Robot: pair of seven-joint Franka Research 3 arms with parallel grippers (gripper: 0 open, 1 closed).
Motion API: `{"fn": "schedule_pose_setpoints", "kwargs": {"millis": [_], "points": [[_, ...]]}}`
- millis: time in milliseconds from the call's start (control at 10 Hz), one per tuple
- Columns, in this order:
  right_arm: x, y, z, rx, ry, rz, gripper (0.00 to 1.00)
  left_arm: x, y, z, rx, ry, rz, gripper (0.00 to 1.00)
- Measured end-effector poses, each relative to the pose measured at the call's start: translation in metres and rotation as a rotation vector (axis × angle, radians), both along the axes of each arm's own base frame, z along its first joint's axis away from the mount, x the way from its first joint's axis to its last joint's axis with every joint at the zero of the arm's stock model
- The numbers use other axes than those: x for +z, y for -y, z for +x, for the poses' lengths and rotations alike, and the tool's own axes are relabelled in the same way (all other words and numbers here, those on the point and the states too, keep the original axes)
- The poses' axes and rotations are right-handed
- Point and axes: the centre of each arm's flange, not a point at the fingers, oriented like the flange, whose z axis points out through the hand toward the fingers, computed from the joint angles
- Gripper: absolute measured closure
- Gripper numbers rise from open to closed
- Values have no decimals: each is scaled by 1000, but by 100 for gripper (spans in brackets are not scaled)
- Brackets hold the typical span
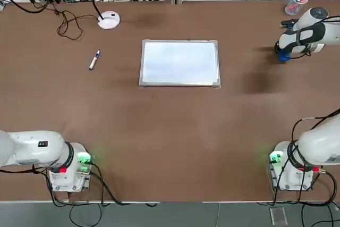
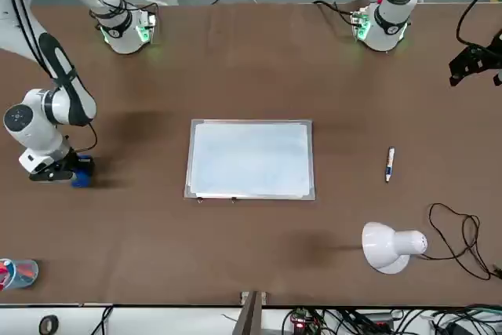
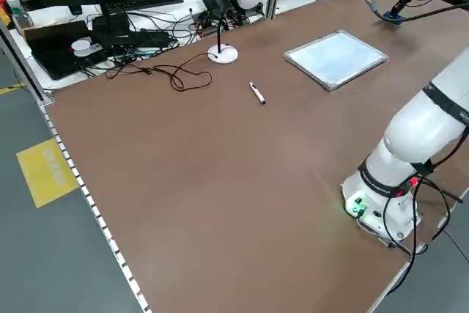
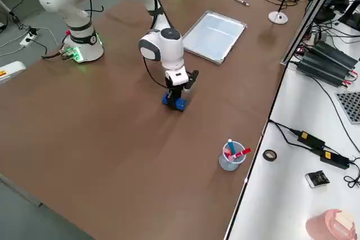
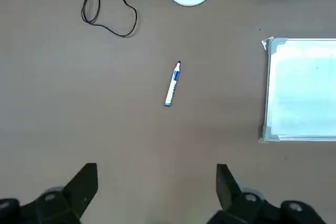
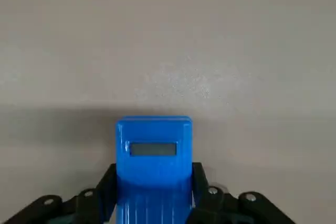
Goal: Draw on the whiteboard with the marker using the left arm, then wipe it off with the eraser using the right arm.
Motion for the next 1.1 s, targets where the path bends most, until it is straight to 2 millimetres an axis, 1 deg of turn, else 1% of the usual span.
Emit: {"fn": "schedule_pose_setpoints", "kwargs": {"millis": [100,200,300,400,500,600,700,900,1000,1100], "points": [[0,0,0,-1,1,0,25,0,0,0,0,0,0,0],[0,0,0,-2,1,0,21,0,0,0,0,0,0,0],[0,0,0,-3,1,0,21,0,0,0,0,0,0,0],[0,0,0,-4,1,1,17,0,0,0,0,0,0,0],[0,0,0,-7,2,1,17,0,0,0,0,0,0,0],[0,0,1,-15,2,2,11,0,0,0,0,0,0,0],[0,0,1,-27,3,5,2,0,0,0,0,0,0,0],[2,-2,3,-50,6,10,0,0,0,0,0,0,0,0],[6,-2,6,-59,-1,11,0,0,0,0,0,0,0,0],[13,-2,11,-77,-13,14,0,0,0,0,0,0,0,0]]}}
